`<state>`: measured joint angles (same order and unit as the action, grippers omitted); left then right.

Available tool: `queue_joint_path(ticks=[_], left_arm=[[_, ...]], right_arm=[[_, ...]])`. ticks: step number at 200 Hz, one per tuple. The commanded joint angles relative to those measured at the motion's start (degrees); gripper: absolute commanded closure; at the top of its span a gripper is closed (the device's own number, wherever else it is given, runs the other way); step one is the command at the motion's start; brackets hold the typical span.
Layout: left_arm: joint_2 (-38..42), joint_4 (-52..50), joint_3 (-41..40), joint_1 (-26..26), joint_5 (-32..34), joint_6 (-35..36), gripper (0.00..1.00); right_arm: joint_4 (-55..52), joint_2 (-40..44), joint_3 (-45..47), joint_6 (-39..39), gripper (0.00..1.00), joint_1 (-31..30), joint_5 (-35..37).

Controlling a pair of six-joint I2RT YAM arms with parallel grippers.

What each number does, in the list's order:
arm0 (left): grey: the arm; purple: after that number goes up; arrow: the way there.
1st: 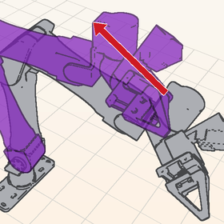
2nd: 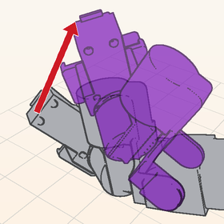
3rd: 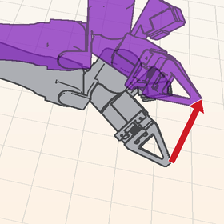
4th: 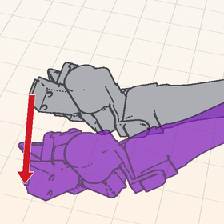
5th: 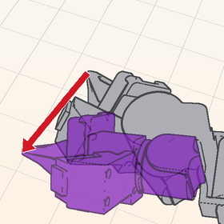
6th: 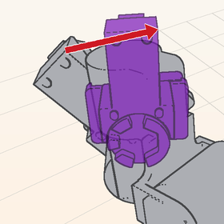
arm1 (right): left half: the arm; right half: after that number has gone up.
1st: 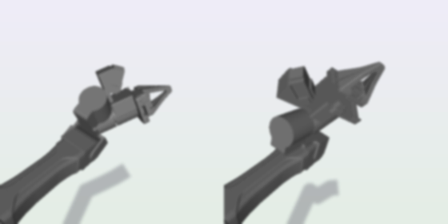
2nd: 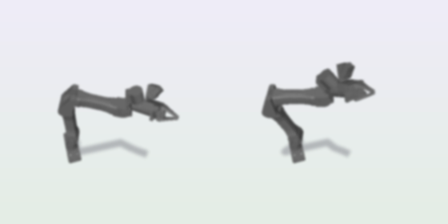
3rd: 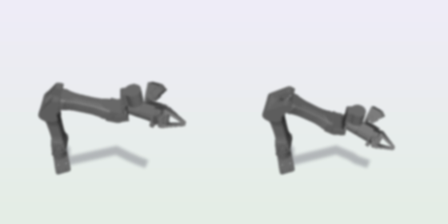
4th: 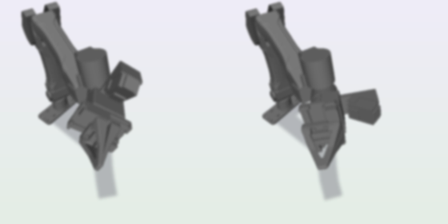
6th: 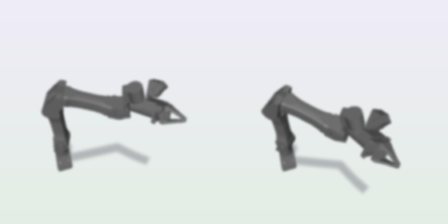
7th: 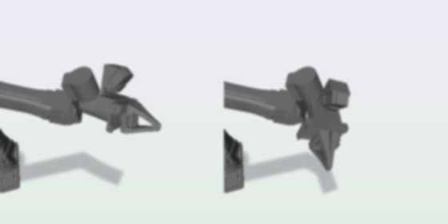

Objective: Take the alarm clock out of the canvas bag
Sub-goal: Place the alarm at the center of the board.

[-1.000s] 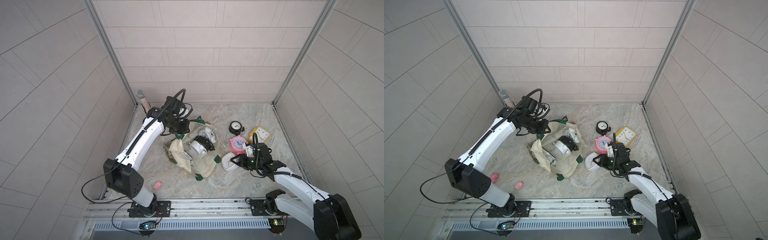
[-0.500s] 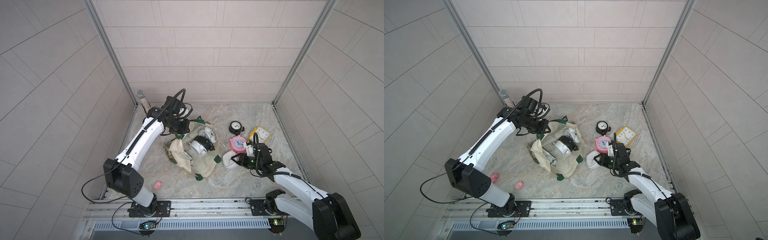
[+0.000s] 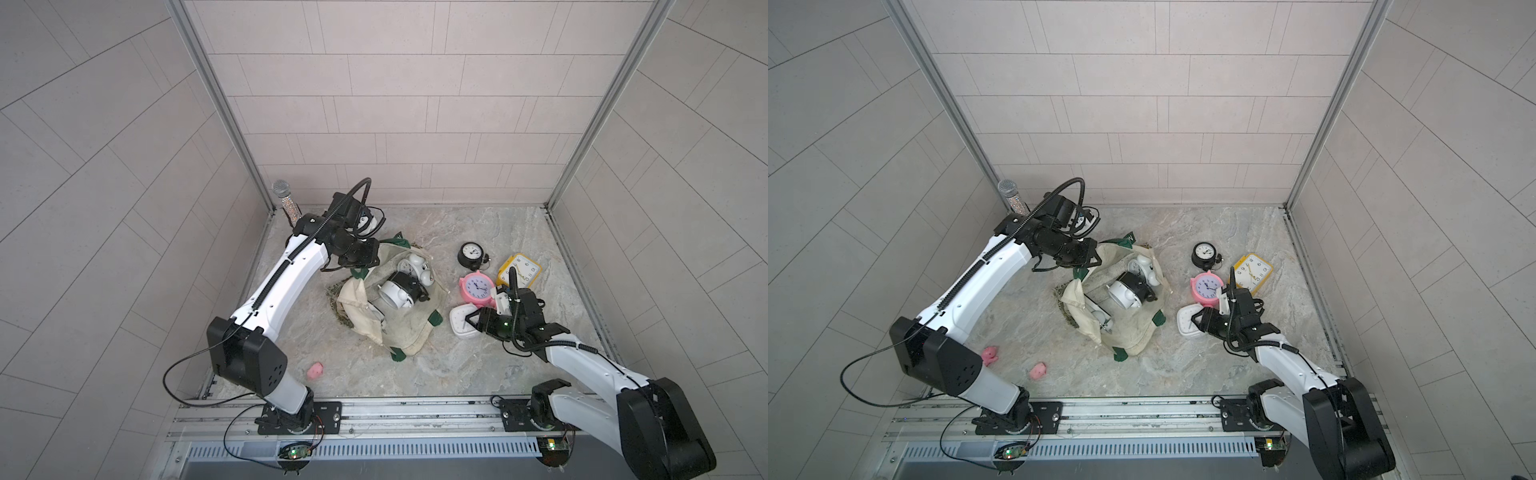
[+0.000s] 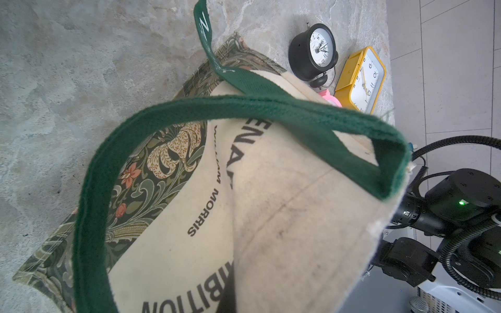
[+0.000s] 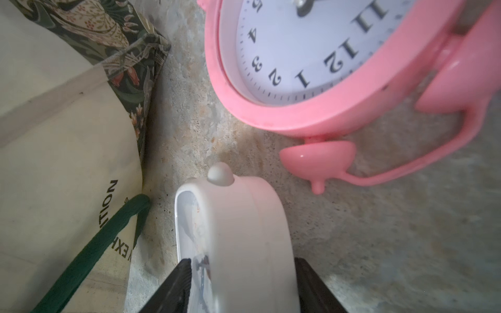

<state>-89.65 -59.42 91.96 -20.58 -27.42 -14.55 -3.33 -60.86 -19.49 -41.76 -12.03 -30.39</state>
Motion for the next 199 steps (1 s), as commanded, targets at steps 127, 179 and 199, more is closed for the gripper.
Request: queue_joint_path(ticks=[127, 179, 199], left_arm=[[0.09, 0.71, -0.38, 0.28, -0.71, 0.83, 1.00], [0.09, 0.71, -0.38, 0.28, -0.71, 0.75, 1.00], [0.00, 0.71, -0.36, 0.28, -0.67, 0.75, 1.00]], right_arm=[[-3.61, 0.88, 1.47, 4.03, 0.35, 5.63, -0.63], [-8.91, 6.43, 0.03, 6.29, 0.25, 7.37, -0.10], [-10.47, 8.68, -0.55, 6.68, 0.23, 7.51, 0.29]])
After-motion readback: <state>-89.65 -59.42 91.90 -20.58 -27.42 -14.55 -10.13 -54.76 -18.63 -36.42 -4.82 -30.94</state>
